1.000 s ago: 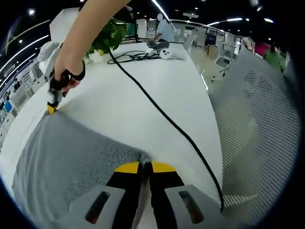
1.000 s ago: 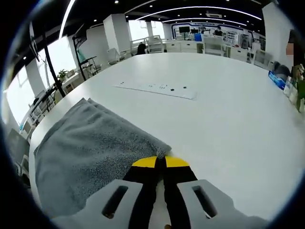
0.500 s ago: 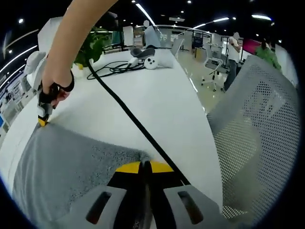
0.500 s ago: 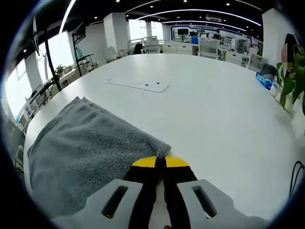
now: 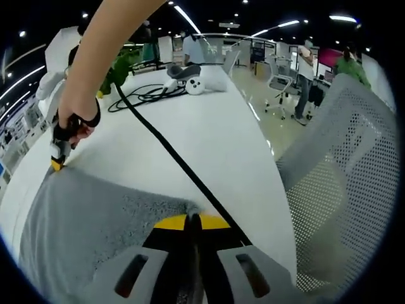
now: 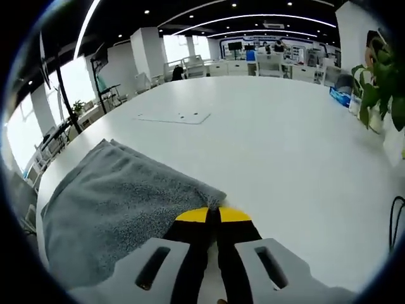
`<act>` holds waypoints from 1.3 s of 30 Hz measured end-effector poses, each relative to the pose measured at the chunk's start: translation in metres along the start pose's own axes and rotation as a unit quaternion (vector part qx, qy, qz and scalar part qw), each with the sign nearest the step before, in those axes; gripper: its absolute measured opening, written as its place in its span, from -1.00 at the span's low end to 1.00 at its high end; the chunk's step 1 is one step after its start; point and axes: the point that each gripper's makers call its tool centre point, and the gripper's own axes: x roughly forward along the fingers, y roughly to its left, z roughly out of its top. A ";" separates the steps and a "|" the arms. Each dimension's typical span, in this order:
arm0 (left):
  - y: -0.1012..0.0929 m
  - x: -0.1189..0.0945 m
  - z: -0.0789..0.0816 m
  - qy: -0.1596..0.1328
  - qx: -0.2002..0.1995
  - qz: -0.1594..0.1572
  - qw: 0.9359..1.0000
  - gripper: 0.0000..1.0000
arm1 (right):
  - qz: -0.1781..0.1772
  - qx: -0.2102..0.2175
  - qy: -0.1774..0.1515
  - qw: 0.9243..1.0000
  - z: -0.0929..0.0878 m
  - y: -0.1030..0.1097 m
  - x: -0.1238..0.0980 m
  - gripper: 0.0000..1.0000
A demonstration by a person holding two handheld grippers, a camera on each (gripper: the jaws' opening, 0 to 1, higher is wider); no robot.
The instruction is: Fold the towel on the table until its edges align and the towel forms a compact rectangular stack.
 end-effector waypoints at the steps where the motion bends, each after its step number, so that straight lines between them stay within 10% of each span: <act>1: 0.000 0.000 0.000 0.002 0.003 0.000 1.000 -0.90 | 0.001 0.000 0.000 1.000 0.000 0.000 0.000 -0.98; 19: 0.010 -0.040 0.025 -0.043 -0.029 0.029 0.998 -0.96 | 0.019 0.020 -0.034 0.999 0.037 0.021 -0.035 -0.99; 39: 0.039 -0.121 0.053 -0.130 -0.095 0.111 0.981 -0.96 | 0.028 0.006 -0.067 0.997 0.096 0.054 -0.060 -1.00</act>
